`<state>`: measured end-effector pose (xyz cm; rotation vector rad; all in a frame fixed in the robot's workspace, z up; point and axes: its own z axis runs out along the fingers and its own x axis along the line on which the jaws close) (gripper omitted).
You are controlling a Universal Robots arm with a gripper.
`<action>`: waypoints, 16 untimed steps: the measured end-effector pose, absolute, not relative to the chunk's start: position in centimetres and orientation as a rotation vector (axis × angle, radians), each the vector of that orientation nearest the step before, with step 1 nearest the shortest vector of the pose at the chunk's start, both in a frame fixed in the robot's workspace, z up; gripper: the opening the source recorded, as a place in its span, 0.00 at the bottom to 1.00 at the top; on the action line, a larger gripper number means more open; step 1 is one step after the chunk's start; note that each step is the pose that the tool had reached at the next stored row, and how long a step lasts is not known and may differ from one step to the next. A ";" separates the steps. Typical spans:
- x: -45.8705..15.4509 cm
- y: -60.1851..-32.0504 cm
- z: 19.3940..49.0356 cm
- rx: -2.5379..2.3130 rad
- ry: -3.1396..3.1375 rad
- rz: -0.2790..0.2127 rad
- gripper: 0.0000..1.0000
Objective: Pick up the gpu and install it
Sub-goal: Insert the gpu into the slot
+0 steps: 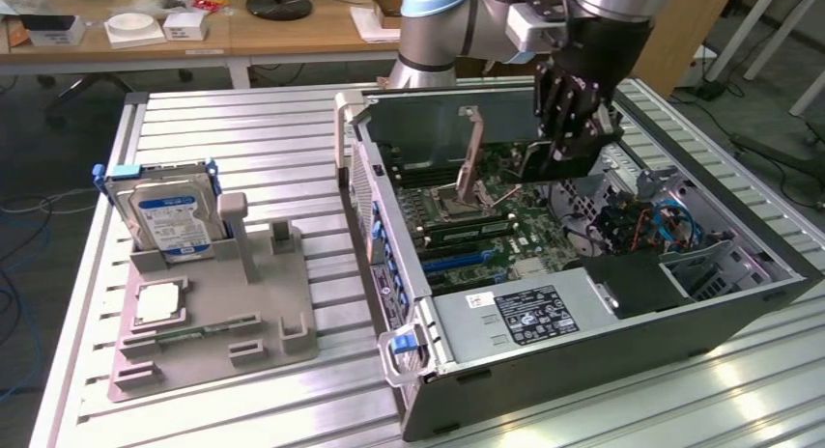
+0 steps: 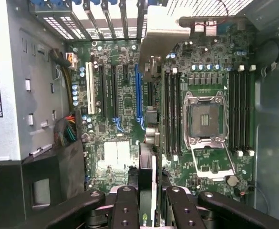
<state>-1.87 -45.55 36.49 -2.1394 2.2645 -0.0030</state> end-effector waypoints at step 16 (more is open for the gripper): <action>-3.1 -45.6 33.6 -2.198 2.203 -0.006 0.27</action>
